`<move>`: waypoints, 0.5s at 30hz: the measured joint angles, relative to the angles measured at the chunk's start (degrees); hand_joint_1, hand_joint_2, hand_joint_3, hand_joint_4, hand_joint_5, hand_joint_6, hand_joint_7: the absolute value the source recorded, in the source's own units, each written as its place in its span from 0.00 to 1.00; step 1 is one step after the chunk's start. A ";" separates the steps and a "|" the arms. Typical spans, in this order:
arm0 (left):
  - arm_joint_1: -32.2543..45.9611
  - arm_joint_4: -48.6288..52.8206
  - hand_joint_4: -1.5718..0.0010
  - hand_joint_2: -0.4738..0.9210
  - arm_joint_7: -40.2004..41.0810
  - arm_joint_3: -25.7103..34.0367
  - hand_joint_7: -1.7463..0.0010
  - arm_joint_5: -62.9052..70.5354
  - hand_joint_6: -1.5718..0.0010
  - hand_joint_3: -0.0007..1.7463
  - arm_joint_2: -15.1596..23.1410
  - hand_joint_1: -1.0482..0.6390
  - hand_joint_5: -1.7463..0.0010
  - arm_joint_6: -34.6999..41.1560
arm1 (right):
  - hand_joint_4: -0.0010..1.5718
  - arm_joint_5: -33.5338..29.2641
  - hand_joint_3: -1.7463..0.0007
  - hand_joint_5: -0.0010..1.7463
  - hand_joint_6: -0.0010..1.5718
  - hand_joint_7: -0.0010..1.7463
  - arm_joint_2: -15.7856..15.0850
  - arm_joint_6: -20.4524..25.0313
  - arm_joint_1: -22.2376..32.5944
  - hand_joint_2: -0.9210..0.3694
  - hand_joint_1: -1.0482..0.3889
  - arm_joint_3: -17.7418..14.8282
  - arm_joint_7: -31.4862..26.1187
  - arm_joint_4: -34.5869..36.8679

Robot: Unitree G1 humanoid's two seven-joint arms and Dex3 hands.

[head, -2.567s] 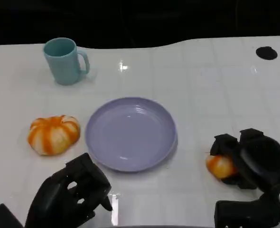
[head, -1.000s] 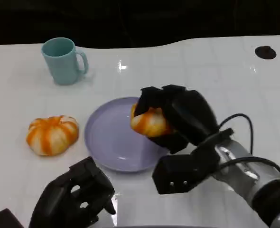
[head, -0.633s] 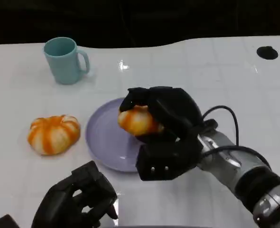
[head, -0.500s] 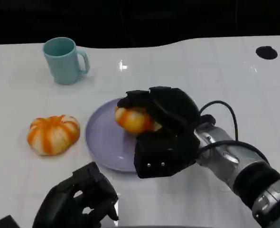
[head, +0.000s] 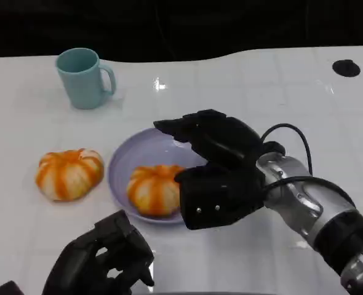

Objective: Grasp the bread from the table and place it into the plate.

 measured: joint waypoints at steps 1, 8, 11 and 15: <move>-0.03 0.01 0.60 1.00 0.00 0.02 0.15 0.00 0.63 0.20 0.01 0.31 0.00 -0.12 | 0.00 0.37 0.81 0.12 0.10 0.00 -0.30 0.29 0.33 0.00 0.19 -0.18 0.95 -1.19; -0.32 0.07 0.61 1.00 0.00 0.20 0.14 -0.09 0.64 0.20 0.10 0.30 0.00 -0.52 | 0.02 2.77 0.83 0.20 0.13 0.01 -3.03 -0.03 3.71 0.00 0.21 -1.32 3.63 -9.54; -0.69 0.10 0.61 1.00 0.00 0.21 0.14 -0.07 0.64 0.20 0.12 0.30 0.00 -0.54 | 0.01 3.81 0.84 0.27 0.15 0.02 -4.47 -0.81 6.25 0.00 0.23 -1.90 3.91 -13.73; -0.85 0.10 0.60 1.00 0.01 0.24 0.14 -0.13 0.63 0.19 0.08 0.30 0.00 -0.40 | 0.01 4.46 0.86 0.36 0.18 0.03 -6.39 -2.02 9.37 0.00 0.26 -3.08 4.02 -18.65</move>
